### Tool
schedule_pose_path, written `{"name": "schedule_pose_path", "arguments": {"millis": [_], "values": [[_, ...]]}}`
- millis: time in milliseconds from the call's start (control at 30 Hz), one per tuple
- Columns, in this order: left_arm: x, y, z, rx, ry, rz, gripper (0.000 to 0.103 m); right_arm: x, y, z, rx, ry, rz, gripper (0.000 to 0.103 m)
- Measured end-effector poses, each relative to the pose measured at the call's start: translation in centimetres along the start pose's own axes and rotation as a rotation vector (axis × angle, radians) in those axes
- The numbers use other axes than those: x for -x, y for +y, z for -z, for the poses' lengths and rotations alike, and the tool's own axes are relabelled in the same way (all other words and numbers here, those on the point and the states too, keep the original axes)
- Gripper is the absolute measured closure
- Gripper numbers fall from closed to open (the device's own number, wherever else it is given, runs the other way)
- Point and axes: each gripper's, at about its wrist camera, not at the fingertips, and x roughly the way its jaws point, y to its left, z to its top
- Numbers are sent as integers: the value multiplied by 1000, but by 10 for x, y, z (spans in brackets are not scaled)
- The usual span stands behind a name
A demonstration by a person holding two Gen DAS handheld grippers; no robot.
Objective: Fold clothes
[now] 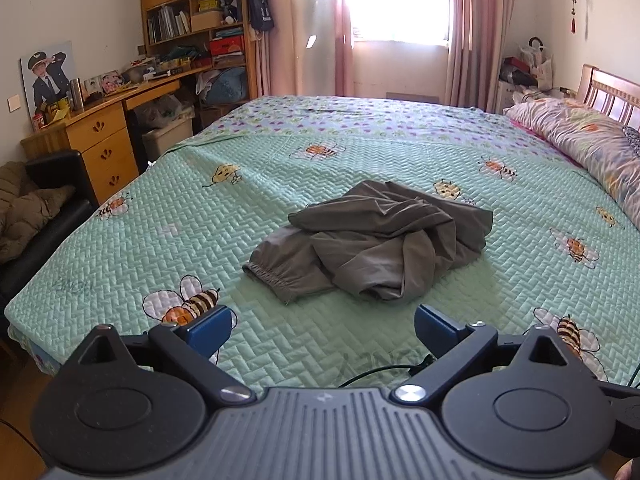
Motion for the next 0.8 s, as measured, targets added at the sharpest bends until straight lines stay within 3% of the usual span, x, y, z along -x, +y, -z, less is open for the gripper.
{"name": "schedule_pose_path", "arguments": {"millis": [800], "values": [[-7, 4, -1, 17, 18, -21, 6, -1, 4, 0, 11, 3, -1, 0]]}}
